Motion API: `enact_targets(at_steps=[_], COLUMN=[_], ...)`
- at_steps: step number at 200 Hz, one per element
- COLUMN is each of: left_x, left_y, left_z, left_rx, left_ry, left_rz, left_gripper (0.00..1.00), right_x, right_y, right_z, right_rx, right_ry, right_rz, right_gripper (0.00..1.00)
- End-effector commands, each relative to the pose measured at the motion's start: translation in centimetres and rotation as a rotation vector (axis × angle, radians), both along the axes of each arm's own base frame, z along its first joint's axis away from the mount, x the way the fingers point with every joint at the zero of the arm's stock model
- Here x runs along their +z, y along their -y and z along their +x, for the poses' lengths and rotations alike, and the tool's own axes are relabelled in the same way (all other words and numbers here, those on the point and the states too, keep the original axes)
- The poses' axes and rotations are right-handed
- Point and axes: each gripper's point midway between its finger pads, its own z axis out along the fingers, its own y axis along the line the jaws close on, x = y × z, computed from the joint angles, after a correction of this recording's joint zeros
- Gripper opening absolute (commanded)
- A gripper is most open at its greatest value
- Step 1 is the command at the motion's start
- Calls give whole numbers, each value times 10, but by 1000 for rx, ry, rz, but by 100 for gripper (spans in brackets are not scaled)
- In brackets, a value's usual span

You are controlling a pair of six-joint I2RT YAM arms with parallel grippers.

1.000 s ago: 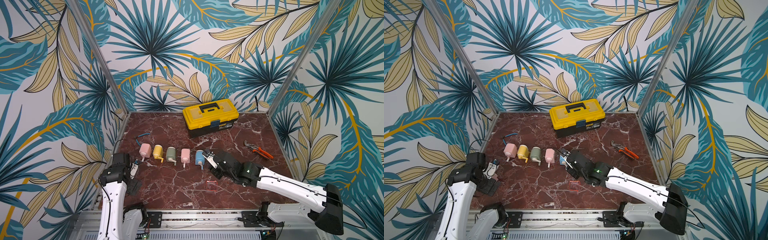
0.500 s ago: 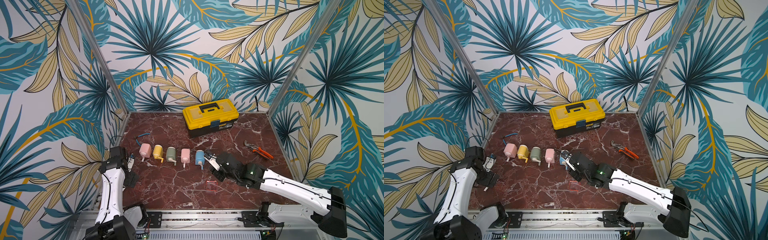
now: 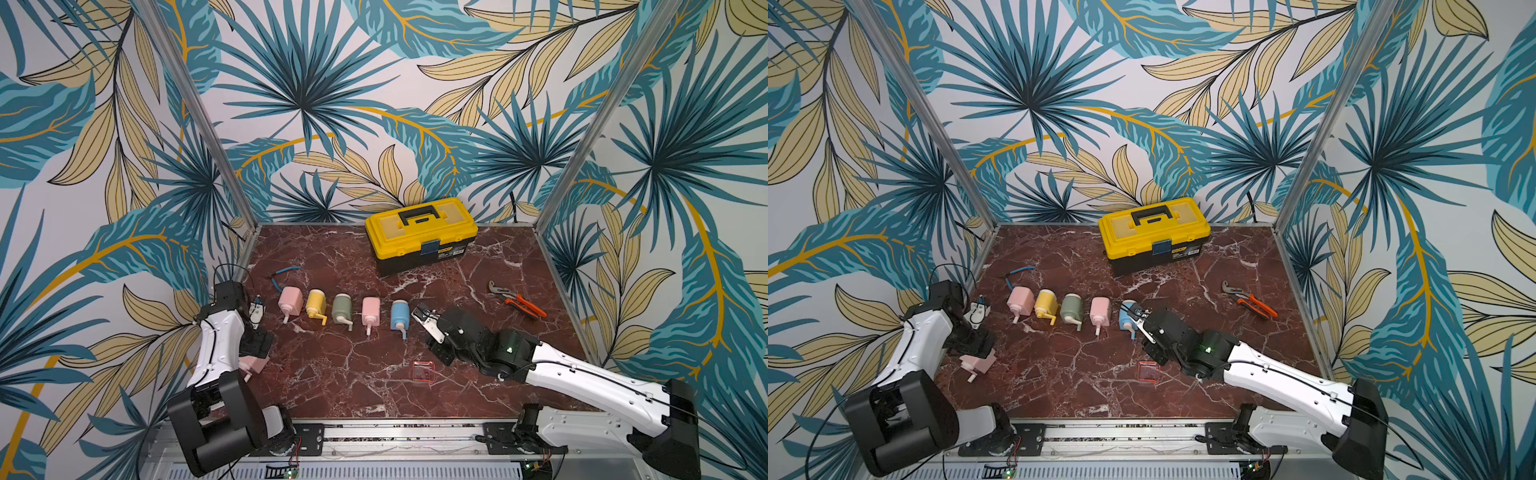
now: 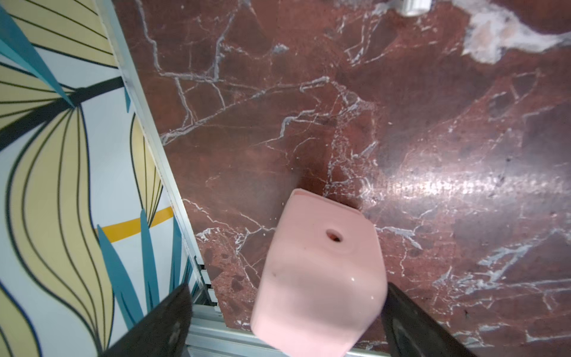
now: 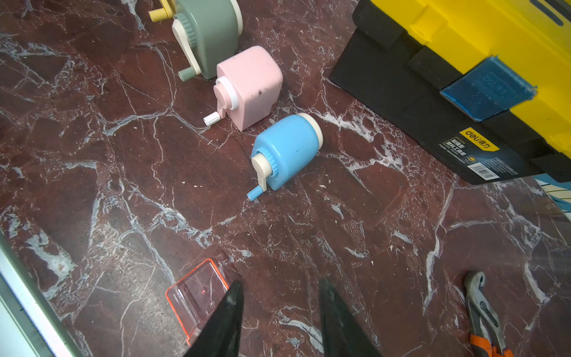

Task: Put the tray back into the pencil sharpener
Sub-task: Pick up the pencil sharpener from the center of the board.

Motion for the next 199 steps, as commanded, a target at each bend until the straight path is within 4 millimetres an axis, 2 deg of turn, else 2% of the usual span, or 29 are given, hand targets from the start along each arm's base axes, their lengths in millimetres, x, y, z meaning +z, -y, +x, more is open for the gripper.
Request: enact_targets(at_steps=[1,43,72,101,135,160,199], left_x=[-4,-16,-23,-28,-26,-23,-4], left_y=[3,16,23,24,23,26,38], left_z=[10,6,6,5,7,8,7], left_rx=[27,2,6,16,19,-8,-102], left_ry=[41,29,30,27,33,40,118], left_rz=[-51,-116,-161,-167,-157,-138,-88], left_gripper=[92,87,77,72,64,62,60], right_x=[-1,2,1,2,-1,-1,0], right_y=[3,0,1,1,2,6,13], right_z=[4,9,11,12,13,12,7], right_rx=[-28,-50,-68,-79,-86,-98,-109], right_ry=[11,29,37,48,54,63,57], right_rz=[2,17,29,48,62,66,78], right_gripper=[42,41,40,40,39,39,38])
